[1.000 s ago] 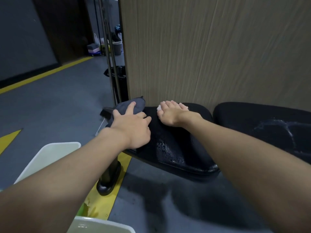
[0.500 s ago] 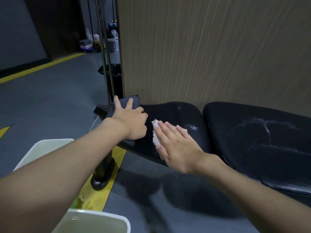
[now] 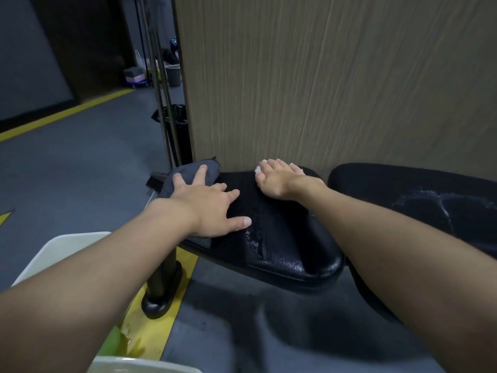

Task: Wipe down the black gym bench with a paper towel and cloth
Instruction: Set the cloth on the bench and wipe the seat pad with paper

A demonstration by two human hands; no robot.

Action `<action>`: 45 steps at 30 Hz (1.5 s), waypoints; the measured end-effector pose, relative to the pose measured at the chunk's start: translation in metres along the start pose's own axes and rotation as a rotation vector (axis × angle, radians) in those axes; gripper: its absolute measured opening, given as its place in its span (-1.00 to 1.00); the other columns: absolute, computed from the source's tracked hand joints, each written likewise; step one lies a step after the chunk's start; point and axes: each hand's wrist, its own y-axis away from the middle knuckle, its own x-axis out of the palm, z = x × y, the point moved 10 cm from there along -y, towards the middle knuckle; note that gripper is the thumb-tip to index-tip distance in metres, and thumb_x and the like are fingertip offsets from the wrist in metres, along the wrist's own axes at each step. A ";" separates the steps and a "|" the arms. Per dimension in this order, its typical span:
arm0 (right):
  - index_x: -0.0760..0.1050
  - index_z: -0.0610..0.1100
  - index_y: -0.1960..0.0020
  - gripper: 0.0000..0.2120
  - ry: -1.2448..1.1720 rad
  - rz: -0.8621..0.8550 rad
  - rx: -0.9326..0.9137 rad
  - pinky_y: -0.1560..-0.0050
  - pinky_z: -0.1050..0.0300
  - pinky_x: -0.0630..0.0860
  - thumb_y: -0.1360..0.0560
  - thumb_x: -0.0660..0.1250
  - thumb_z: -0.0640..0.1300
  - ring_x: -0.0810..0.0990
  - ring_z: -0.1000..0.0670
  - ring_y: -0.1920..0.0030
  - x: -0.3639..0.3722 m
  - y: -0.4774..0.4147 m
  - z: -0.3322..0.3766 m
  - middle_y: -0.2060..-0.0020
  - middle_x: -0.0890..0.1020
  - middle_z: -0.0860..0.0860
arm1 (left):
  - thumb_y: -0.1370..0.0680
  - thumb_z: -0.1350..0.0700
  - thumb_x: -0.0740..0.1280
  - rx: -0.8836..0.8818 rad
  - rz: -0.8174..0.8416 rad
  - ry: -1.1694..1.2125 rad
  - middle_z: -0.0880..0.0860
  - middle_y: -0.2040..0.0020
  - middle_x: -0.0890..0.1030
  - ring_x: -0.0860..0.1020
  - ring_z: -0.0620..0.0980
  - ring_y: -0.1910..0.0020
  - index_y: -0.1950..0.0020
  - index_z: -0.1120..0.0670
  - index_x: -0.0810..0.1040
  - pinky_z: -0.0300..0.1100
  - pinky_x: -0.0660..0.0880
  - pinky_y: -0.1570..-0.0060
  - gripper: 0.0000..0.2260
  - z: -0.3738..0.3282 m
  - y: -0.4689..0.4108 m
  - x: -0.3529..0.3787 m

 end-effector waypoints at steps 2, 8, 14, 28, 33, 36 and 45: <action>-0.06 -0.08 -0.62 -0.42 0.014 -0.016 -0.013 -0.53 -0.04 -0.18 -0.64 -0.21 0.09 -0.10 0.02 -0.60 0.003 0.012 0.003 -0.61 0.02 0.06 | -0.46 -0.50 -0.08 -0.003 -0.002 -0.001 -0.06 -0.61 0.04 -0.24 0.24 -0.55 -0.59 -0.20 -0.02 0.49 -0.09 -0.34 -0.25 0.000 0.001 0.000; -0.19 -0.08 -0.62 -0.42 0.035 -0.039 -0.125 -0.56 -0.05 -0.21 -0.67 -0.15 0.07 -0.17 0.00 -0.60 0.010 0.103 0.025 -0.62 -0.12 0.01 | -0.47 -0.49 -0.08 0.000 -0.021 0.008 -0.06 -0.61 0.05 -0.23 0.24 -0.55 -0.58 -0.19 0.00 0.49 -0.09 -0.34 -0.25 0.000 0.004 0.000; -0.17 -0.10 -0.62 -0.25 0.179 -0.142 -0.247 -0.54 -0.02 -0.19 -0.48 -0.42 0.15 -0.13 -0.04 -0.60 0.024 0.190 0.039 -0.62 -0.10 -0.01 | -0.47 -0.49 -0.08 0.003 -0.030 0.006 -0.04 -0.61 0.07 -0.22 0.25 -0.55 -0.59 -0.17 0.02 0.50 -0.07 -0.34 -0.25 -0.001 0.007 -0.002; -0.05 -0.06 -0.62 -0.40 -0.038 -0.010 0.047 -0.55 -0.10 -0.15 -0.62 -0.21 0.12 -0.08 0.00 -0.60 0.001 0.009 -0.033 -0.62 -0.01 0.04 | -0.47 -0.49 -0.11 -0.004 -0.048 -0.009 -0.08 -0.61 0.05 -0.24 0.22 -0.56 -0.58 -0.20 -0.01 0.46 -0.10 -0.36 -0.26 0.001 0.002 0.000; -0.16 -0.06 -0.63 -0.39 -0.055 -0.012 0.137 -0.55 -0.12 -0.21 -0.62 -0.23 0.13 -0.17 -0.03 -0.60 0.003 0.015 -0.041 -0.62 -0.08 0.03 | -0.46 -0.49 -0.12 -0.008 -0.060 -0.010 -0.09 -0.61 0.06 -0.23 0.22 -0.56 -0.58 -0.21 -0.01 0.45 -0.08 -0.36 -0.26 0.001 0.002 0.000; -0.18 -0.07 -0.62 -0.39 -0.031 -0.039 0.116 -0.55 -0.14 -0.21 -0.63 -0.20 0.12 -0.19 -0.06 -0.60 0.006 0.053 -0.034 -0.62 -0.12 -0.01 | -0.46 -0.50 -0.11 -0.005 -0.056 -0.002 -0.08 -0.61 0.06 -0.23 0.22 -0.56 -0.58 -0.20 -0.01 0.47 -0.08 -0.36 -0.26 0.001 0.004 0.000; -0.24 -0.09 -0.61 -0.27 0.061 -0.111 0.010 -0.55 -0.12 -0.19 -0.52 -0.36 0.20 -0.22 -0.11 -0.59 0.024 0.195 0.000 -0.61 -0.18 -0.06 | -0.47 -0.49 -0.09 -0.004 -0.054 0.020 -0.05 -0.61 0.07 -0.23 0.24 -0.56 -0.59 -0.17 0.02 0.49 -0.08 -0.33 -0.25 0.001 0.009 -0.002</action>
